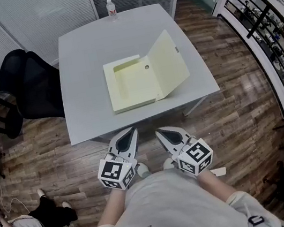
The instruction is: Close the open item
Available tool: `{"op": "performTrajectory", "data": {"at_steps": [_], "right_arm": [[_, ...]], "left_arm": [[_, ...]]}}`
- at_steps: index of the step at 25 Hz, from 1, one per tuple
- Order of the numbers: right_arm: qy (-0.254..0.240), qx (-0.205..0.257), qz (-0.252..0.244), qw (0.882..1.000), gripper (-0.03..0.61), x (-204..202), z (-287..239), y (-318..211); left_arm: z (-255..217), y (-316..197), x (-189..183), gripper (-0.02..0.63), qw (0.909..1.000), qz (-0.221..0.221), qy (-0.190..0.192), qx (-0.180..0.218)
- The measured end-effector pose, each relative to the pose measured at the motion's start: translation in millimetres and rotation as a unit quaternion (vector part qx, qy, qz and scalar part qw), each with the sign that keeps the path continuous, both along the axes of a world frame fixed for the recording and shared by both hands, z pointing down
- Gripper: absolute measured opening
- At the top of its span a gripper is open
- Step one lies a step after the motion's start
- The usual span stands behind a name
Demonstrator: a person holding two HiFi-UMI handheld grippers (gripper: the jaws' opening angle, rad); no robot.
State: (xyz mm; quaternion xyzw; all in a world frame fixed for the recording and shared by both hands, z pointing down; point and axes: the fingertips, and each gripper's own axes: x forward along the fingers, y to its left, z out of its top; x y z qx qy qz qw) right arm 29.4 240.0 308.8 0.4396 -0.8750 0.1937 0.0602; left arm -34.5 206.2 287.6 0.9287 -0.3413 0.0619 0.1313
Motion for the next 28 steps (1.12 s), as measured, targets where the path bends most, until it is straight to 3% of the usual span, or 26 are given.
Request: {"op": "performTrajectory", "data": {"at_steps": [12, 28], "right_arm": [[-0.006, -0.001, -0.004, 1.000, 0.014, -2, -1, 2], [-0.015, -0.011, -0.023, 1.000, 0.012, 67, 10, 1]], "left_arm": [[1, 1, 0, 0.009, 1.0000, -0.002, 0.003, -0.006], [5, 2, 64, 0.009, 0.9994, -0.032, 0.010, -0.010]]}}
